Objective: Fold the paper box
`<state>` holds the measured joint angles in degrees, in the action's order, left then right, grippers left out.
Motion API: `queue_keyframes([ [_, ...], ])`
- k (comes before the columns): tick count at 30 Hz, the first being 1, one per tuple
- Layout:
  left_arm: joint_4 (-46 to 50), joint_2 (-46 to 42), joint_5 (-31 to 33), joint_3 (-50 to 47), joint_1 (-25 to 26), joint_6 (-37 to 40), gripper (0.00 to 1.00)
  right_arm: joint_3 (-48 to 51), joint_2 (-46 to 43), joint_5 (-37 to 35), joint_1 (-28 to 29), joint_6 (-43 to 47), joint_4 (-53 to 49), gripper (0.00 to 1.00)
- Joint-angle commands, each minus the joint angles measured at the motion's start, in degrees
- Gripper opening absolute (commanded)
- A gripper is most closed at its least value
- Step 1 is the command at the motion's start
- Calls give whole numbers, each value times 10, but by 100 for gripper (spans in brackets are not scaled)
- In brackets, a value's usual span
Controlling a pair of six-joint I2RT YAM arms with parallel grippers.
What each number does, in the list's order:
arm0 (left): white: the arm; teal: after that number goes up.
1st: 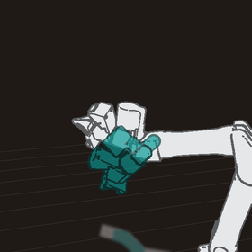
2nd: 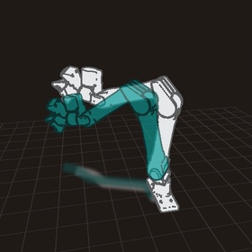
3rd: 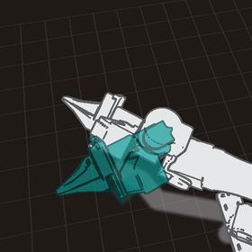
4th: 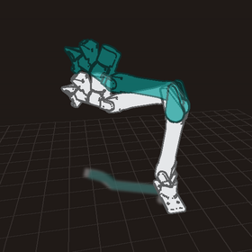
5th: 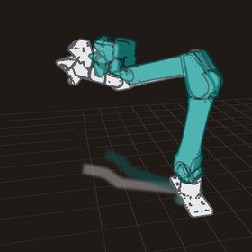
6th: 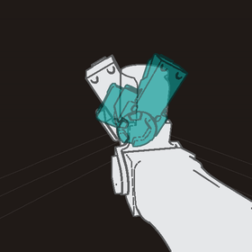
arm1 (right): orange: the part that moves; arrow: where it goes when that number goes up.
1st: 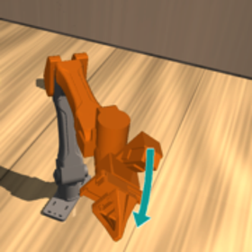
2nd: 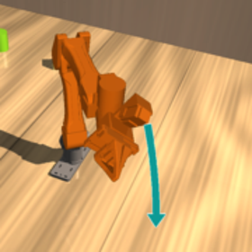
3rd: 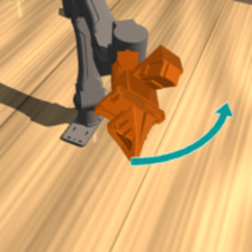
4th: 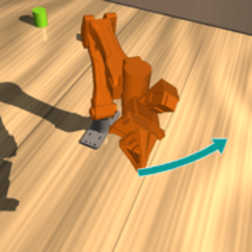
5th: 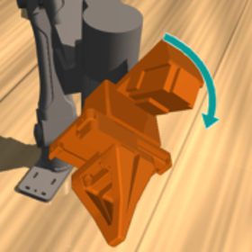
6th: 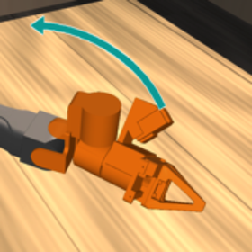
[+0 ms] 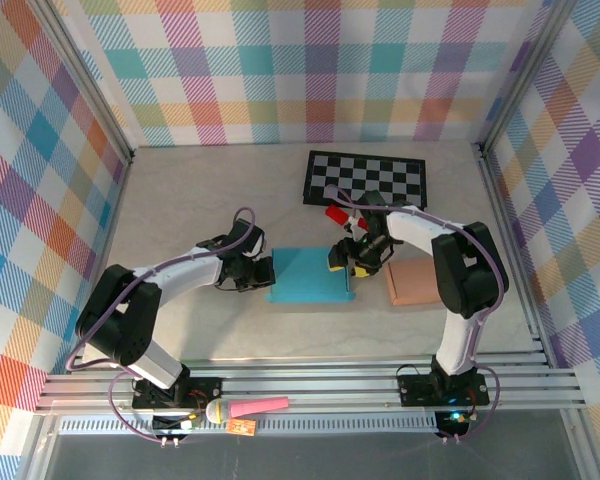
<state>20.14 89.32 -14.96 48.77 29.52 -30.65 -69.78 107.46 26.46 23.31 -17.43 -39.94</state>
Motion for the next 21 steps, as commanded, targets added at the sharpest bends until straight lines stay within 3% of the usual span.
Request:
queue_keyframes([
  [1, 16, -2, 2, -24, 5, -7, 6, 4, 10, 38, -1, 21, 26, 69],
  [16, 16, -31, 18, -70, -19, -12, 1, 2, 18, 88, 0, 32, 45, 76],
  [21, 1, -39, 7, -94, -43, -22, 1, 7, 10, 65, 0, 31, 40, 77],
])
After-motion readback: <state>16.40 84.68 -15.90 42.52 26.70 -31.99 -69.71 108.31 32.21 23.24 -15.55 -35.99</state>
